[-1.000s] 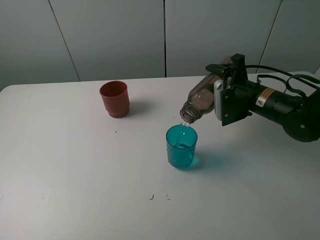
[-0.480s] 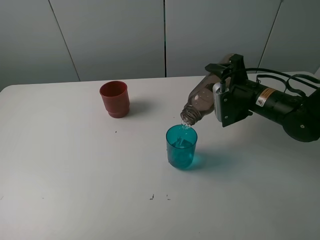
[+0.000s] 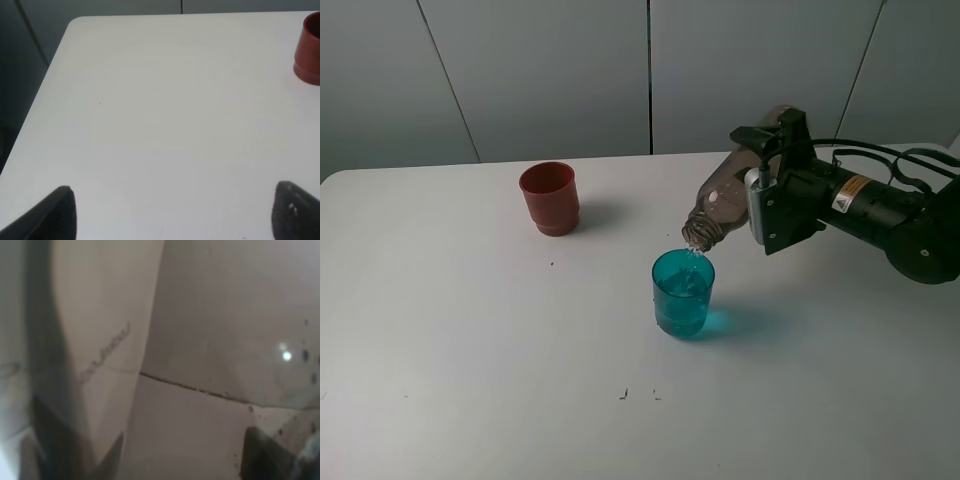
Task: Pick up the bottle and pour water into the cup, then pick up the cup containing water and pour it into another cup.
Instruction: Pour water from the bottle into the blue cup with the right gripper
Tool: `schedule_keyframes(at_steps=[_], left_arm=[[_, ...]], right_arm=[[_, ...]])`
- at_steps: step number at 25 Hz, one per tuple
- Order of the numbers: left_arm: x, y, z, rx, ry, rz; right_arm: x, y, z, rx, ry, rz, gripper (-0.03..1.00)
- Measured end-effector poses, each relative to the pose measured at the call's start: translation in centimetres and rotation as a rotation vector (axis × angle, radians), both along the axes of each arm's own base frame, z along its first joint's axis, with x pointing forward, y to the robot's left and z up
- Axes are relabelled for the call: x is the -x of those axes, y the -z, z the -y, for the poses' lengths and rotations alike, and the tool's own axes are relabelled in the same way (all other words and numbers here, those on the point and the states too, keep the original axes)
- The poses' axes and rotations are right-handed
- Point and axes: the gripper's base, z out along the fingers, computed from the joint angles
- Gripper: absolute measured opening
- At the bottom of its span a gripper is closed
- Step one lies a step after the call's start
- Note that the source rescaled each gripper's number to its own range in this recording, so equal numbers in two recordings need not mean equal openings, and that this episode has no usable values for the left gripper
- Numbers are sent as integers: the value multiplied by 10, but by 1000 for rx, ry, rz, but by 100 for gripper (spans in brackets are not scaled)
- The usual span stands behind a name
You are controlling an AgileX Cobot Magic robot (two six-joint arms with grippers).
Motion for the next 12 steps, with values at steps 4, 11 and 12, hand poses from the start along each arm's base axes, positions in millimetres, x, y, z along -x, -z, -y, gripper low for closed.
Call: schedule_keyframes(at_steps=[4,11,12], left_arm=[[0,0,0,0,0,0],[0,0,0,0,0,0],[0,0,0,0,0,0]], right_arm=[[0,-1,0,-1,-1,6,2],[0,-1,0,-1,-1,5,2],[0,-1,0,-2,-1,7,2]])
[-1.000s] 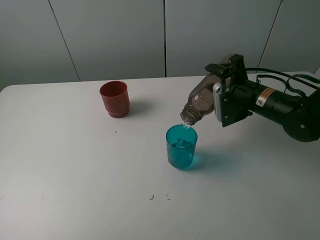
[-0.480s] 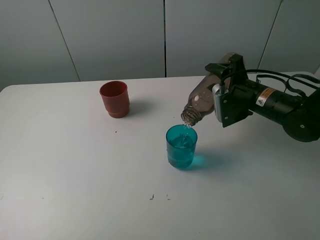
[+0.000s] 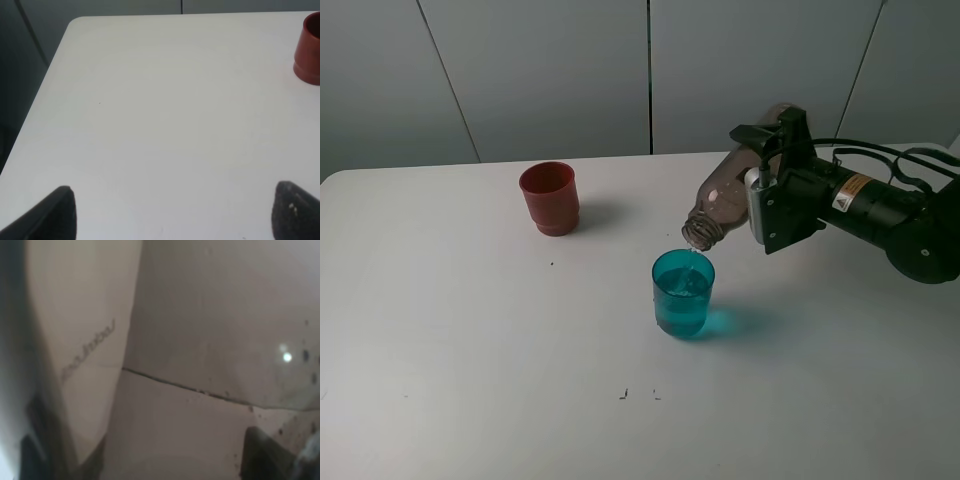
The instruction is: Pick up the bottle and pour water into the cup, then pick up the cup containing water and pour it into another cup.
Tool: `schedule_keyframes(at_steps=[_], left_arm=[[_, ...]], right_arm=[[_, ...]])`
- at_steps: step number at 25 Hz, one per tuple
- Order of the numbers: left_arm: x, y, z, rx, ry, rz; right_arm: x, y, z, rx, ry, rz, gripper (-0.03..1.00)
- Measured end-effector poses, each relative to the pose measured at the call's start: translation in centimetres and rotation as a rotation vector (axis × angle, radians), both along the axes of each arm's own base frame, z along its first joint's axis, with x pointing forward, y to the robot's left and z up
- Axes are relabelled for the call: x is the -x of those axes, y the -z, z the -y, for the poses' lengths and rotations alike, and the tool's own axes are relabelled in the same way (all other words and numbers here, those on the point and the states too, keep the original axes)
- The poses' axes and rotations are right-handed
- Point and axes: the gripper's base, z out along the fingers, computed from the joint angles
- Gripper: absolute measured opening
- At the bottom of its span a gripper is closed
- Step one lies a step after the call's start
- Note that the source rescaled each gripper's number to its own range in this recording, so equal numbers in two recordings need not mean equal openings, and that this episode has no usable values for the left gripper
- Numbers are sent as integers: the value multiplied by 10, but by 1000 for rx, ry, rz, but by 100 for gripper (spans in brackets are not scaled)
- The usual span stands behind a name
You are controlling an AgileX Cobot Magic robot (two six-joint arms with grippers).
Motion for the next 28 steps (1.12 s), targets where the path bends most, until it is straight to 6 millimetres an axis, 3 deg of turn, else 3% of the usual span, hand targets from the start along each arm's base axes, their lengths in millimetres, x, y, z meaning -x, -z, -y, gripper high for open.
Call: schedule_keyframes(at_steps=[24,28], left_arm=[[0,0,0,0,0,0],[0,0,0,-3,2,0]], right_arm=[[9,3,-4,-152,-22,-142,2],[11,5,-4,-293,4,-258,2]])
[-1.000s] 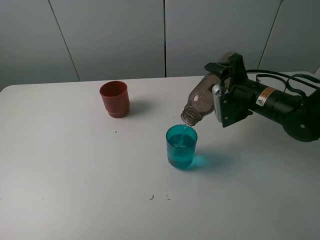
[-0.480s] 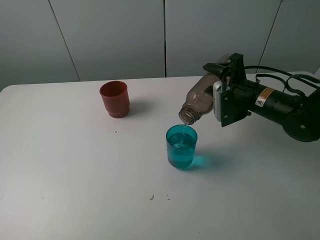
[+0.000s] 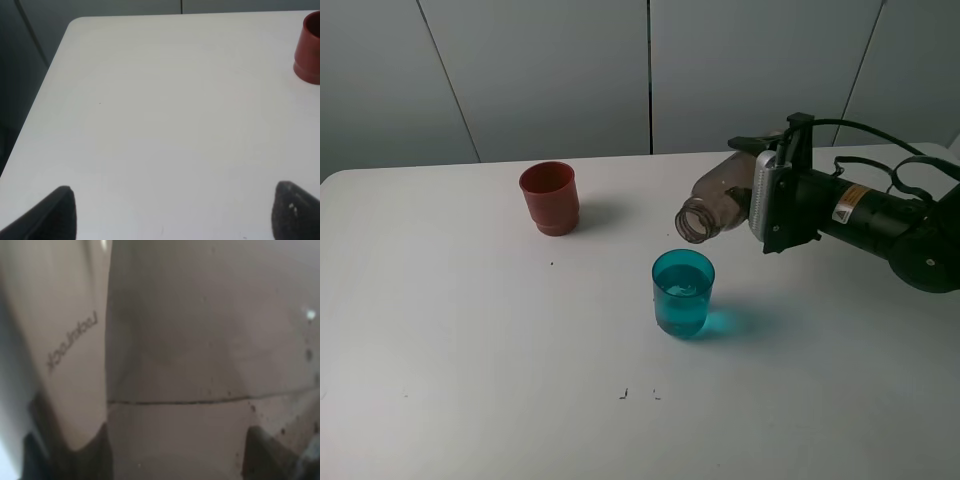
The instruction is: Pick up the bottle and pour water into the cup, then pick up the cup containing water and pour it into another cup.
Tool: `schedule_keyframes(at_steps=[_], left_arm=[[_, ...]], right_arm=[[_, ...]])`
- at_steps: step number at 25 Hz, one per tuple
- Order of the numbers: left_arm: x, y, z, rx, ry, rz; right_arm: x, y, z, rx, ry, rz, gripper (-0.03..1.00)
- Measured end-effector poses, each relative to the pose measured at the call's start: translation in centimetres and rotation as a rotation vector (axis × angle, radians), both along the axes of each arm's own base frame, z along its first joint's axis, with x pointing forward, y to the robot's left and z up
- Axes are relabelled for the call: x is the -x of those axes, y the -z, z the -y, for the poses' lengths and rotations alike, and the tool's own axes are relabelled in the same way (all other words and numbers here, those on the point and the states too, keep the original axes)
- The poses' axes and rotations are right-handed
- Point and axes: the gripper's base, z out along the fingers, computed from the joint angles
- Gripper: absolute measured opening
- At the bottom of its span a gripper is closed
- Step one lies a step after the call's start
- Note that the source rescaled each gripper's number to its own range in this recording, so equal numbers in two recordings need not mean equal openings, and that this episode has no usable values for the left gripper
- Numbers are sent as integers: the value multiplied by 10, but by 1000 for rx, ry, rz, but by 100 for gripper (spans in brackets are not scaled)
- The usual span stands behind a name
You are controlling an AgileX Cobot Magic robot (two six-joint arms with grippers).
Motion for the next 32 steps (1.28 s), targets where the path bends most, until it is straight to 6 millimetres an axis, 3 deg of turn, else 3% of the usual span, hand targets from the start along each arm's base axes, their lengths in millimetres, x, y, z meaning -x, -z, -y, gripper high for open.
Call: schedule_keyframes(at_steps=[12,17,26,32], left_arm=[[0,0,0,0,0,0],[0,0,0,0,0,0],[0,0,0,0,0,0],[0,0,0,0,0,0]], right_arm=[[-1,0,1,-639,165,-505,2],[-12,-4,5,-903,265,-649,2],[-43,-12,14,-1157,417,-763,2],[-74,-4,7,-1182,387,-802,2]])
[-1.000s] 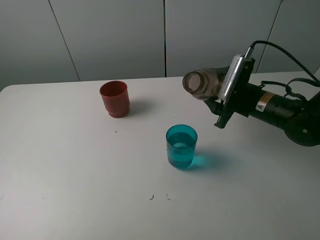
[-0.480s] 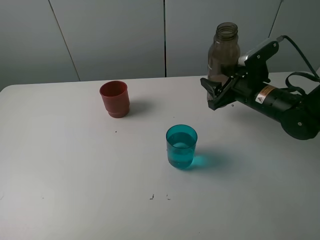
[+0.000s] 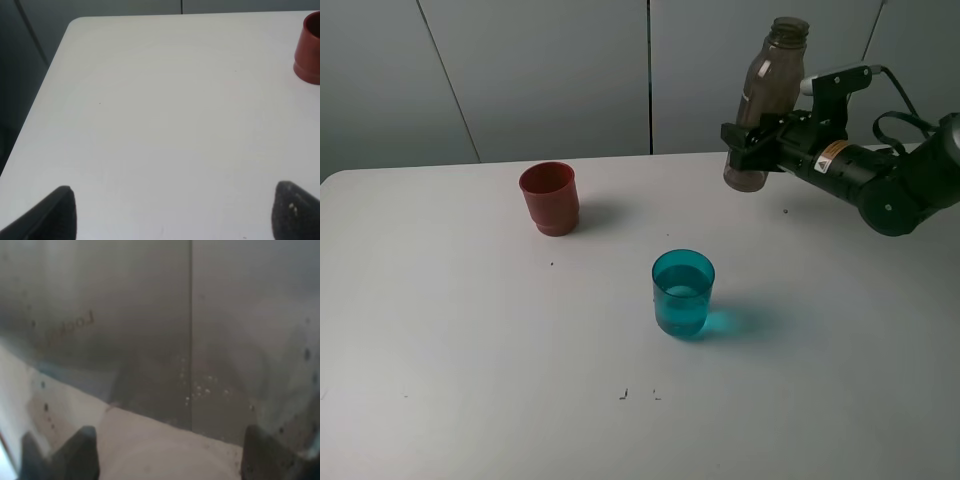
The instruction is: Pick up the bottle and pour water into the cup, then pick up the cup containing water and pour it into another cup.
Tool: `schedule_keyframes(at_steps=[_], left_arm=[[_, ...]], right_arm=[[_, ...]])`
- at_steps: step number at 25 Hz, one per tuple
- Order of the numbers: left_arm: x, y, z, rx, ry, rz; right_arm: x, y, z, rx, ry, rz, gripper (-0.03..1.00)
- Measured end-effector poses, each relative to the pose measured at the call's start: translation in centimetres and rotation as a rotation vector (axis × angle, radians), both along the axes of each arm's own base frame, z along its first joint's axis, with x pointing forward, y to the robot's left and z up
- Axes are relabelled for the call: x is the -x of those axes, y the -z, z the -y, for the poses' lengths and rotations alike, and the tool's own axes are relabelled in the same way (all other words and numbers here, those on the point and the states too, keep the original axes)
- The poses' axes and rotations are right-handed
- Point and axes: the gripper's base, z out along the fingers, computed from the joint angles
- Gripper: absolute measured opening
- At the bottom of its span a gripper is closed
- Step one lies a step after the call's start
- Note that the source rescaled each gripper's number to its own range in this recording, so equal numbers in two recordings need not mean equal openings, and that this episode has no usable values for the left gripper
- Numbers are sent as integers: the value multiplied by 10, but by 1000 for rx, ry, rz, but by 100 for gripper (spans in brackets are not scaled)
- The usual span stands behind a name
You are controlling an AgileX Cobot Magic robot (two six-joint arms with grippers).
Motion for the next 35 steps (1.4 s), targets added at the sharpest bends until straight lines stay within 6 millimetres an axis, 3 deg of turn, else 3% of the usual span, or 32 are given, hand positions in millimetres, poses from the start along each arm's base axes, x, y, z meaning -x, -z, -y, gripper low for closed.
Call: schedule_keyframes(at_steps=[5,12,35], left_arm=[[0,0,0,2,-1,0],[0,0,0,2,-1,0],[0,0,0,2,-1,0]], right_arm=[[-21,12,-4,33,-23,-38,2],[-35,27,-6,36,-19,-52,2],[-43,55,-3,48,22,-96,2]])
